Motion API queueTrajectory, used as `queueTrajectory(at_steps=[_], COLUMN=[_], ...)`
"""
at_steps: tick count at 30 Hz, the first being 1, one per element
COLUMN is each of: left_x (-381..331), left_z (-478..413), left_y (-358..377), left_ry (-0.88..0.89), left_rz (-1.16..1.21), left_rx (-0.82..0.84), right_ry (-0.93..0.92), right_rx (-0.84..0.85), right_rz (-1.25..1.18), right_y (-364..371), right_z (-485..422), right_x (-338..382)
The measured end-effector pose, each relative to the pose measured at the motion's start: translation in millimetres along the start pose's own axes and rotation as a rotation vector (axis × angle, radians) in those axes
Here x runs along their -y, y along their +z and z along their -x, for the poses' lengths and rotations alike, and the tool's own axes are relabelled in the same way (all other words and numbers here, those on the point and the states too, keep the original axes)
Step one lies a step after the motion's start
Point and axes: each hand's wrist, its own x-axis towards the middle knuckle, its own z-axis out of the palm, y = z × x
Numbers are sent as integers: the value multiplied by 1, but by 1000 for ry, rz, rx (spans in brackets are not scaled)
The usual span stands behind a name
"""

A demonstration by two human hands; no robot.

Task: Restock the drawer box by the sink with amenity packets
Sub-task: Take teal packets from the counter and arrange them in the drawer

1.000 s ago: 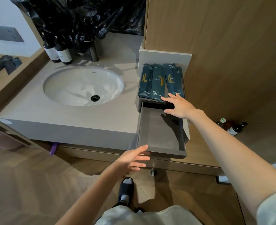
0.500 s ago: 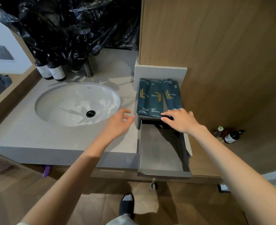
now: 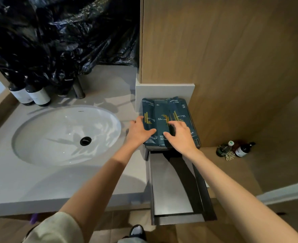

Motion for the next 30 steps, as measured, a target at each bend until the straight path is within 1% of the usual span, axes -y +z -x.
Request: queueTrajectory(at_steps=[3, 5, 11, 16, 20, 22, 24, 26, 28, 30], left_x=[6, 8, 13, 13, 13, 15, 18, 20, 22, 25], left_z=[-7, -9, -10, -9, -5, -3, -3, -1, 1, 2], left_y=[3, 1, -8, -12, -20, -25, -31, -37, -42, -43], left_ry=[-6, -25, -128, -170, -163, -178, -203, -228, -252, -252], left_rz=[63, 123, 358, 385, 448, 512, 560, 622, 688, 764], left_rx=[16, 16, 87, 127, 187, 198, 229, 260, 272, 275], right_ry=[41, 67, 161, 196, 108, 62, 37, 78, 175, 250], right_rx=[-26, -53, 16, 40, 31, -29, -123, -167, -142, -107], right_rz=[13, -30, -112, -195, -53, -15, 34, 129, 178, 170], right_y=[5, 5, -3, -3, -3, -7, -16, -24, -28, -28], right_z=[-9, -15, -28, -27, -25, -23, -21, -21, -23, -25], right_x=[7, 11, 18, 16, 16, 13, 7, -2, -10, -16])
